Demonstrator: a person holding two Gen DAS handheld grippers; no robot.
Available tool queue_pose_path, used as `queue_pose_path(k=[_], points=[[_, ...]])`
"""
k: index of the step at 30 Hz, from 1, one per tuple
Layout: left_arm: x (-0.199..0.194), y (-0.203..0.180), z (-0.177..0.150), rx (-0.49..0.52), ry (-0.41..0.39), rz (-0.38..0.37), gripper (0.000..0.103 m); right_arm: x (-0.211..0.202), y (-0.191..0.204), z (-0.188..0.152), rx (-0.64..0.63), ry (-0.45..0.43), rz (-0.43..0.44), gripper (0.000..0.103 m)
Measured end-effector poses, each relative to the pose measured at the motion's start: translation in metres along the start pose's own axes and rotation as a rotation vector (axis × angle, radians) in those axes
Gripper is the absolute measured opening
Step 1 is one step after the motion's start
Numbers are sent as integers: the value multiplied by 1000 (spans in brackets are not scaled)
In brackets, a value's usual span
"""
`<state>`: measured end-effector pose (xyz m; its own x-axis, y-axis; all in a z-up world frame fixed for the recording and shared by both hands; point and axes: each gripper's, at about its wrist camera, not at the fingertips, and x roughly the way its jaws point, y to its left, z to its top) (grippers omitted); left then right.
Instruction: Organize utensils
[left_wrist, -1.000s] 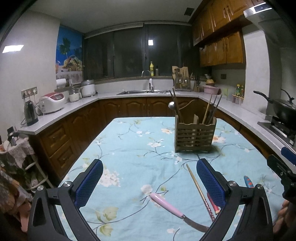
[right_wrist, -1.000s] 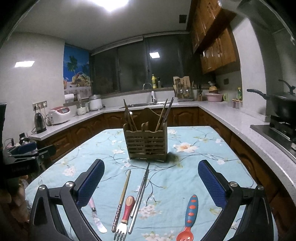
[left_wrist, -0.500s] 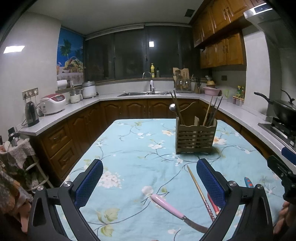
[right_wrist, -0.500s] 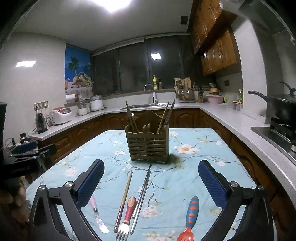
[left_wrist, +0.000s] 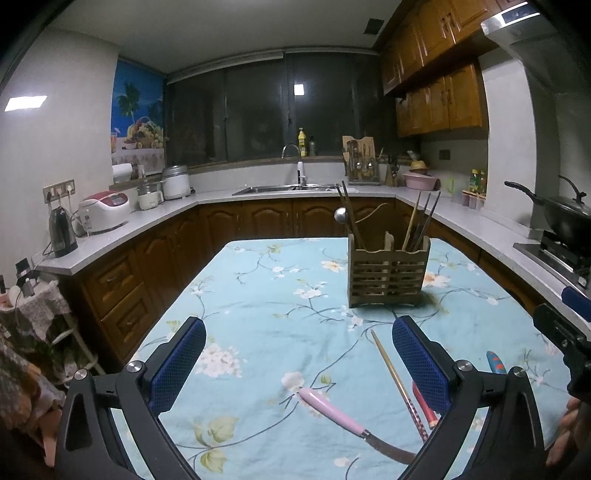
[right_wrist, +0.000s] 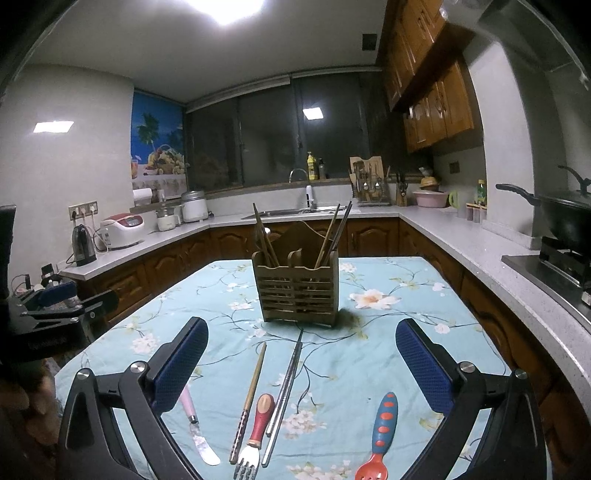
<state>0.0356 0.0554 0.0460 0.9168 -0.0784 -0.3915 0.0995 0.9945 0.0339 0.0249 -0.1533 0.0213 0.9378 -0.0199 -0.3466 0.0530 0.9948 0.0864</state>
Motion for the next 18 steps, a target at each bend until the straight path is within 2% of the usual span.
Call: queue_pose_path(k=[18], points=[[-2, -5, -2, 10, -1, 5, 102, -2, 0, 1, 2, -7, 2, 103]])
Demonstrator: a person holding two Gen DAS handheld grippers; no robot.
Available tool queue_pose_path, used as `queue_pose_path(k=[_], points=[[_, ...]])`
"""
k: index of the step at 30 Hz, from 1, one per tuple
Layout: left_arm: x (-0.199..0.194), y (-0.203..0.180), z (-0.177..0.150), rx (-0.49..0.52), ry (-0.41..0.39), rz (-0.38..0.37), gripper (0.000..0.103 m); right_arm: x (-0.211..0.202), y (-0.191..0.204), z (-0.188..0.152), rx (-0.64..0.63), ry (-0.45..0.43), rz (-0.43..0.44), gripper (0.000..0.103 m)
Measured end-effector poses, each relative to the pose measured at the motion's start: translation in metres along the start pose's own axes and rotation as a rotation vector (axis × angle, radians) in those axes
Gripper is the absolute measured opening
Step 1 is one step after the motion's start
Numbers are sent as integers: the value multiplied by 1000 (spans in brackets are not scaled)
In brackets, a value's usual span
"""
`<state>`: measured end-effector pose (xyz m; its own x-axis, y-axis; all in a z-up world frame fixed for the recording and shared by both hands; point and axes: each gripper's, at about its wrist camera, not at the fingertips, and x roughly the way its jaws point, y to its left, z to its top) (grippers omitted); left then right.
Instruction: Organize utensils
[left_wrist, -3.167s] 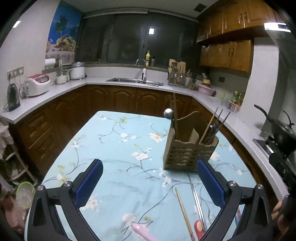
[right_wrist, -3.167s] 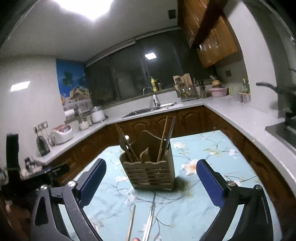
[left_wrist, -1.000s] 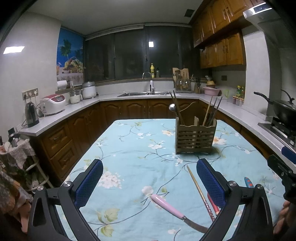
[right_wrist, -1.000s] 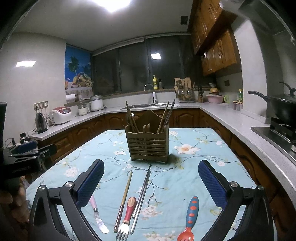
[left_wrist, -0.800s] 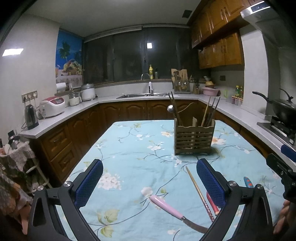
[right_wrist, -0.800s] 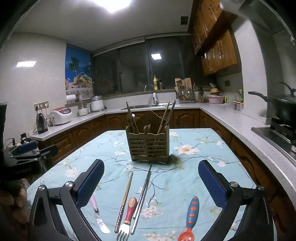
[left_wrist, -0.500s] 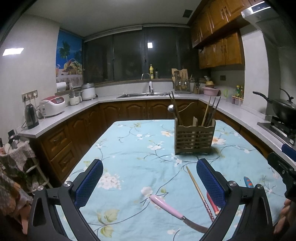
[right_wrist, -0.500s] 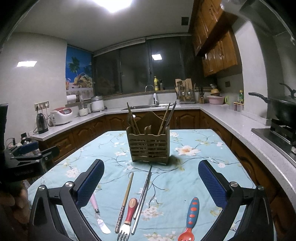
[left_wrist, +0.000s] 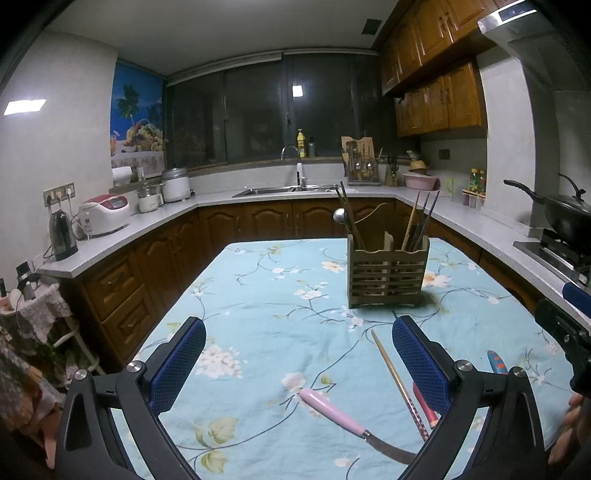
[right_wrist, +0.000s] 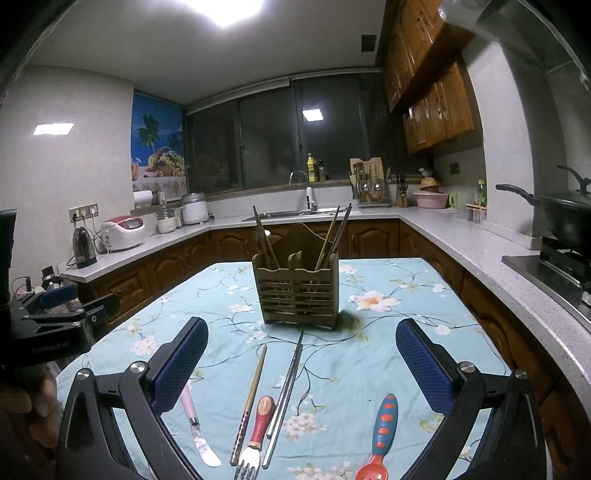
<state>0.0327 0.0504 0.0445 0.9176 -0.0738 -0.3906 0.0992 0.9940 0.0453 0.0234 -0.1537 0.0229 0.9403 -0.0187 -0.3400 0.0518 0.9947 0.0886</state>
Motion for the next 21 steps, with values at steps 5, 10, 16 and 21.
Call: queue_pose_path(k=[5, 10, 16, 21], points=[[-1, -1, 1, 5, 0, -3, 102, 0, -1, 2, 0, -2, 2, 103], [-1, 0, 3, 6, -1, -4, 102, -1, -1, 2, 1, -4, 4, 103], [-1, 0, 2, 3, -1, 1, 102, -1, -1, 4, -1, -7, 5, 103], [-1, -1, 2, 4, -2, 3, 102, -1, 0, 6, 1, -6, 7, 103]])
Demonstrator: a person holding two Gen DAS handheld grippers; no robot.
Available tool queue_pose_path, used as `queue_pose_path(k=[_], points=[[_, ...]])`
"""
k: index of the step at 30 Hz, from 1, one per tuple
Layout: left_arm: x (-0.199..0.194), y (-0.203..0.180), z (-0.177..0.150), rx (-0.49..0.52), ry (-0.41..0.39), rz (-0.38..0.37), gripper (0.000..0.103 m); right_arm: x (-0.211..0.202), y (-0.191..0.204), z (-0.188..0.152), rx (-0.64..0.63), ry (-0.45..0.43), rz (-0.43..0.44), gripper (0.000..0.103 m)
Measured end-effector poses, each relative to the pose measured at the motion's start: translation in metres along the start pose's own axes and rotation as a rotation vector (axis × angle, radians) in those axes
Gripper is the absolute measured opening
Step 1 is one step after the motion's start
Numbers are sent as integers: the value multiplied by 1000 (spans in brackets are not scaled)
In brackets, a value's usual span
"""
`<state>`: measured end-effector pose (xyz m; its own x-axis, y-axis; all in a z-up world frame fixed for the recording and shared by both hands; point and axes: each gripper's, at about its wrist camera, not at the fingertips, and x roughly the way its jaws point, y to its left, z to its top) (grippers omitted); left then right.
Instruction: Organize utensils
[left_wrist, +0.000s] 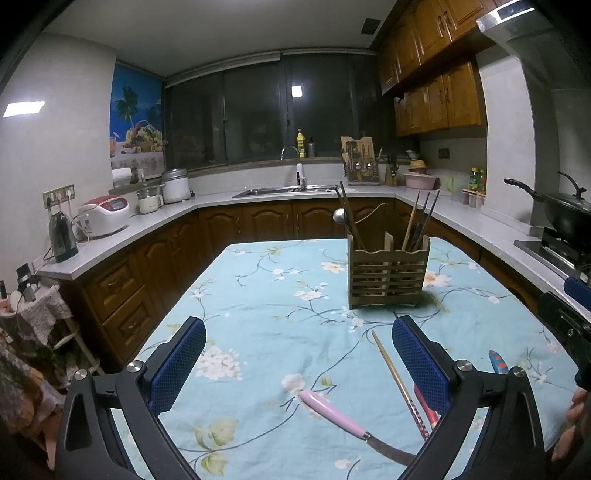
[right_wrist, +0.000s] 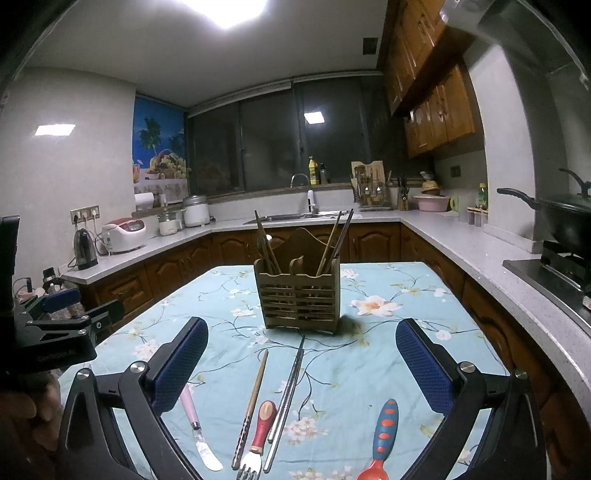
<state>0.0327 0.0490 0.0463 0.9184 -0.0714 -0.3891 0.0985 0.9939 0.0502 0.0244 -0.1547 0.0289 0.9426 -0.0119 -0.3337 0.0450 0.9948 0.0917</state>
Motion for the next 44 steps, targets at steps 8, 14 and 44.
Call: queue_pose_path(k=[8, 14, 44], points=[[-1, -1, -1, 3, 0, -2, 102, 0, 1, 0, -2, 1, -2, 103], [4, -3, -1, 9, 3, -8, 102, 0, 1, -1, 0, 0, -2, 103], [28, -14, 17, -15, 16, -62, 102, 16, -11, 4, 20, 13, -1, 103]])
